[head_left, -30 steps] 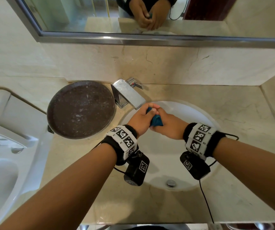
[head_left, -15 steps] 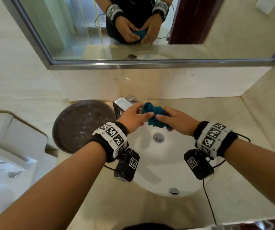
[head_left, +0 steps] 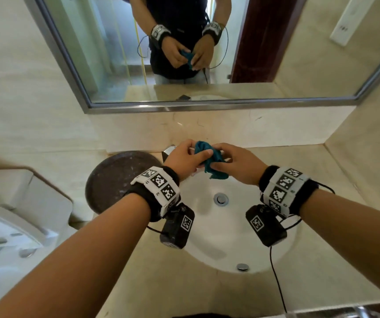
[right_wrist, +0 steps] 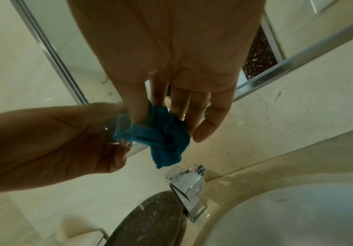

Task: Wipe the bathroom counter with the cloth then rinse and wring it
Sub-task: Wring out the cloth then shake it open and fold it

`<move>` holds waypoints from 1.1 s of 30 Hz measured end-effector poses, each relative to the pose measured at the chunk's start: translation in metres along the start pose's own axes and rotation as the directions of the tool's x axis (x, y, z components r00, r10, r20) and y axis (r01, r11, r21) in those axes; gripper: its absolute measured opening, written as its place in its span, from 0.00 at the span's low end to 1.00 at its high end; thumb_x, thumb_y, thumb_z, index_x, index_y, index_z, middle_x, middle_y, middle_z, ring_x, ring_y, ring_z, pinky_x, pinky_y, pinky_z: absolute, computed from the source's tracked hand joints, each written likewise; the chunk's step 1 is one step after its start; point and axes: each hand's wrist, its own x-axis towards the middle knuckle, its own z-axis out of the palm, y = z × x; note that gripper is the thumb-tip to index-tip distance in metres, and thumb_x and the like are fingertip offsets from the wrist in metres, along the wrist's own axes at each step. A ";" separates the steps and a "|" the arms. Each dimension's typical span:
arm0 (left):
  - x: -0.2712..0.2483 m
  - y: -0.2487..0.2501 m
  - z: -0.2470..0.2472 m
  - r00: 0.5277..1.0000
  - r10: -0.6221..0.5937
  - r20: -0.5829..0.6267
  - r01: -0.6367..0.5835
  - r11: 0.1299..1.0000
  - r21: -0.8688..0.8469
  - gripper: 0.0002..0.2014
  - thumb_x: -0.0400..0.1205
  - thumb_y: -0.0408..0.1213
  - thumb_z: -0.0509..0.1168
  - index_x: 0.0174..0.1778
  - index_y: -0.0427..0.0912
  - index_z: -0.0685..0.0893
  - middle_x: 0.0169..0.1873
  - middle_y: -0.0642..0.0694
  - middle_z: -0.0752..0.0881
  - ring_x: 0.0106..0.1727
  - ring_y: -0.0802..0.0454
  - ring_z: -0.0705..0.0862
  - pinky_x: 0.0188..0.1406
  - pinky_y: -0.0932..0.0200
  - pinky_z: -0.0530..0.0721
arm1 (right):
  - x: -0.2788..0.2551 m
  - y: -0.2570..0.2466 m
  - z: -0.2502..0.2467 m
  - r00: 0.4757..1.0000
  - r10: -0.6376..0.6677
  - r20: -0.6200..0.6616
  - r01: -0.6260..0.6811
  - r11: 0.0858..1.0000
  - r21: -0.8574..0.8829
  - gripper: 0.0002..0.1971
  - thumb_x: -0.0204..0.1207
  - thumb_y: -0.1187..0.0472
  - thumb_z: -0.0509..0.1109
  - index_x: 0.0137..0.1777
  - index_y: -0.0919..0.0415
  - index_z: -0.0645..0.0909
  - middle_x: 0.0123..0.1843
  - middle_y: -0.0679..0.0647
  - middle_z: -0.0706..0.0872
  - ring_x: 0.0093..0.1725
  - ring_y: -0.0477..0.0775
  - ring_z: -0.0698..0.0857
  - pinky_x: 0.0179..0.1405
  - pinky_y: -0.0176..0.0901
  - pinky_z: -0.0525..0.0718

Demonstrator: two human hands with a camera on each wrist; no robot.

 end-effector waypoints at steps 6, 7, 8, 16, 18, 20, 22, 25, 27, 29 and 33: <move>-0.017 0.012 0.020 0.996 -0.041 -0.073 0.042 0.999 0.001 0.10 0.79 0.37 0.69 0.54 0.39 0.78 0.38 0.44 0.83 0.35 0.54 0.82 0.35 0.63 0.81 | -0.021 0.004 -0.021 0.995 -0.063 0.078 0.066 0.997 -0.038 0.16 0.82 0.61 0.61 0.67 0.52 0.78 0.57 0.50 0.86 0.56 0.51 0.83 0.47 0.36 0.80; -0.021 0.014 0.027 0.995 -0.057 -0.079 0.058 0.998 0.008 0.12 0.80 0.36 0.69 0.55 0.37 0.78 0.39 0.44 0.83 0.36 0.54 0.82 0.36 0.63 0.82 | -0.025 0.009 -0.024 0.995 -0.075 0.066 0.080 0.994 -0.076 0.16 0.81 0.61 0.61 0.67 0.51 0.79 0.58 0.50 0.86 0.57 0.49 0.83 0.51 0.37 0.80; -0.023 0.015 0.034 0.994 -0.071 -0.085 0.073 0.997 0.012 0.12 0.80 0.36 0.68 0.56 0.36 0.78 0.40 0.43 0.83 0.37 0.53 0.83 0.36 0.63 0.82 | -0.029 0.013 -0.027 0.995 -0.082 0.057 0.088 0.991 -0.098 0.17 0.81 0.61 0.61 0.68 0.51 0.79 0.60 0.50 0.86 0.57 0.48 0.82 0.55 0.36 0.78; -0.044 0.029 0.060 0.988 -0.027 -0.150 0.052 0.986 0.159 0.06 0.81 0.36 0.65 0.52 0.42 0.78 0.41 0.45 0.85 0.39 0.53 0.83 0.41 0.60 0.82 | -0.047 0.025 -0.054 0.997 -0.065 -0.031 0.060 0.988 -0.146 0.14 0.83 0.60 0.57 0.54 0.65 0.83 0.51 0.63 0.86 0.53 0.64 0.83 0.58 0.59 0.79; -0.046 0.030 0.059 0.987 0.021 -0.162 0.027 0.958 0.287 0.08 0.83 0.36 0.62 0.55 0.39 0.79 0.45 0.42 0.85 0.44 0.48 0.83 0.50 0.52 0.84 | -0.050 0.024 -0.062 0.996 -0.052 -0.068 0.043 0.992 -0.117 0.12 0.83 0.61 0.57 0.49 0.65 0.81 0.47 0.62 0.85 0.50 0.63 0.84 0.51 0.52 0.82; -0.046 0.032 0.054 0.985 0.058 -0.162 0.008 0.924 0.381 0.09 0.83 0.36 0.61 0.56 0.37 0.80 0.48 0.40 0.85 0.48 0.46 0.83 0.54 0.50 0.82 | -0.053 0.019 -0.073 0.997 -0.039 -0.061 0.032 0.994 -0.108 0.12 0.83 0.62 0.56 0.52 0.65 0.81 0.46 0.59 0.85 0.49 0.58 0.85 0.39 0.39 0.80; -0.046 0.036 0.047 0.986 0.082 -0.147 -0.007 0.893 0.451 0.05 0.83 0.36 0.61 0.50 0.40 0.80 0.46 0.41 0.85 0.47 0.46 0.81 0.54 0.52 0.79 | -0.054 0.011 -0.082 0.998 -0.040 -0.043 0.033 0.990 -0.139 0.13 0.83 0.62 0.56 0.54 0.66 0.82 0.47 0.57 0.85 0.49 0.56 0.86 0.37 0.36 0.79; -0.046 0.044 0.033 0.990 0.076 -0.123 -0.001 0.855 0.518 0.02 0.83 0.34 0.61 0.45 0.45 0.78 0.43 0.44 0.82 0.47 0.48 0.79 0.53 0.55 0.77 | -0.049 0.001 -0.085 0.995 -0.054 -0.078 0.040 0.984 -0.174 0.13 0.83 0.62 0.58 0.53 0.68 0.81 0.49 0.62 0.86 0.50 0.60 0.86 0.49 0.53 0.84; -0.045 0.046 0.024 0.991 0.069 -0.117 0.005 0.844 0.537 0.04 0.82 0.31 0.60 0.45 0.44 0.78 0.45 0.42 0.83 0.47 0.48 0.79 0.51 0.56 0.76 | -0.045 -0.007 -0.082 0.994 -0.061 -0.092 0.043 0.982 -0.185 0.13 0.82 0.61 0.58 0.53 0.68 0.81 0.49 0.63 0.86 0.50 0.62 0.86 0.52 0.56 0.84; -0.046 0.047 0.015 0.992 0.054 -0.111 0.016 0.836 0.549 0.07 0.80 0.28 0.59 0.45 0.45 0.79 0.45 0.43 0.84 0.45 0.49 0.80 0.47 0.58 0.76 | -0.041 -0.012 -0.077 0.991 -0.068 -0.118 0.042 0.977 -0.210 0.12 0.82 0.61 0.58 0.53 0.67 0.81 0.48 0.62 0.86 0.49 0.62 0.85 0.53 0.57 0.83; -0.051 0.047 0.002 0.994 0.066 -0.089 0.002 0.796 0.606 0.10 0.78 0.27 0.60 0.51 0.42 0.80 0.46 0.44 0.85 0.43 0.48 0.80 0.44 0.59 0.78 | -0.035 -0.019 -0.067 0.978 -0.044 -0.203 0.007 0.983 -0.182 0.11 0.83 0.62 0.56 0.51 0.63 0.79 0.44 0.56 0.81 0.43 0.58 0.79 0.42 0.46 0.77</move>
